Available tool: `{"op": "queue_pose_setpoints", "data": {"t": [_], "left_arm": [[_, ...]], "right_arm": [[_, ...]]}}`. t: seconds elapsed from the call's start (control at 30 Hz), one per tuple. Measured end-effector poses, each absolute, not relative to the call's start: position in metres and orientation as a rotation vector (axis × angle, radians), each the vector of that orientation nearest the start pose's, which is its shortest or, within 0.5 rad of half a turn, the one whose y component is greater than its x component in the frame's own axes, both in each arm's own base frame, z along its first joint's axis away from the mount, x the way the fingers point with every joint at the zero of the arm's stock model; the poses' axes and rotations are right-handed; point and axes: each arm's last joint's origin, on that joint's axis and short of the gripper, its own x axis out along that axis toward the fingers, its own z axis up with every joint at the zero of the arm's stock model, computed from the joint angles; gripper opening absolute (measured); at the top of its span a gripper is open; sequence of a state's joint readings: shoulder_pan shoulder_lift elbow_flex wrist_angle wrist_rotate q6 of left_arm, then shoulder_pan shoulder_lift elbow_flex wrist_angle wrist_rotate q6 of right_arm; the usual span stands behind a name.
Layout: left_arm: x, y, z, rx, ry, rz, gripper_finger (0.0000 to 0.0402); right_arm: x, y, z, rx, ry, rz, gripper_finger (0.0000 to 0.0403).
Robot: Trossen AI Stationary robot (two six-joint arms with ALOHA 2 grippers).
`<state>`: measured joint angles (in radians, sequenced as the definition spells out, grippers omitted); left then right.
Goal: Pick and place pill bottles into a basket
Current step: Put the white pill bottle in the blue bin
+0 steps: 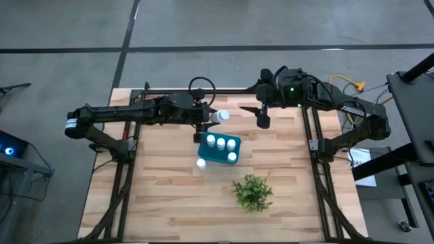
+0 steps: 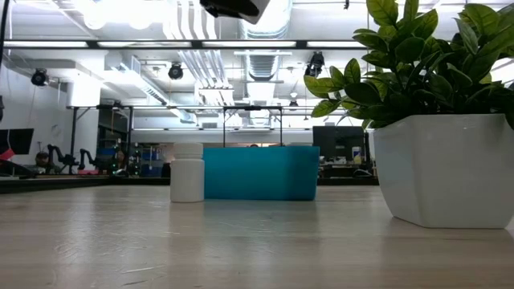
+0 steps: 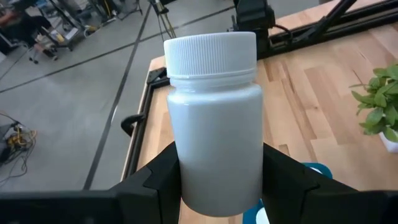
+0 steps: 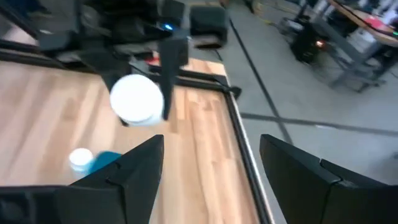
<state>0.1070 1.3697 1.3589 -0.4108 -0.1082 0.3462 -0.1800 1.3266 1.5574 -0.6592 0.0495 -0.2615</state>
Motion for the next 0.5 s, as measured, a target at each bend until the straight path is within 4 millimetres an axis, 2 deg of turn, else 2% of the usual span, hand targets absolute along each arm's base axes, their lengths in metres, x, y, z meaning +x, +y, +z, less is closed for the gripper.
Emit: {"op": "queue_pose_setpoints", "data": {"t": [0.27, 0.5], "left_arm": [[0.298, 0.037, 0.375, 0.338, 0.495, 0.138, 0.0150], [0.297, 0.037, 0.371, 0.336, 0.526, 0.131, 0.0150]], "right_arm": [[0.265, -0.040, 0.431, -0.230, 0.480, -0.164, 0.0256], [0.280, -0.033, 0.420, -0.219, 0.536, -0.124, 0.0256]]}}
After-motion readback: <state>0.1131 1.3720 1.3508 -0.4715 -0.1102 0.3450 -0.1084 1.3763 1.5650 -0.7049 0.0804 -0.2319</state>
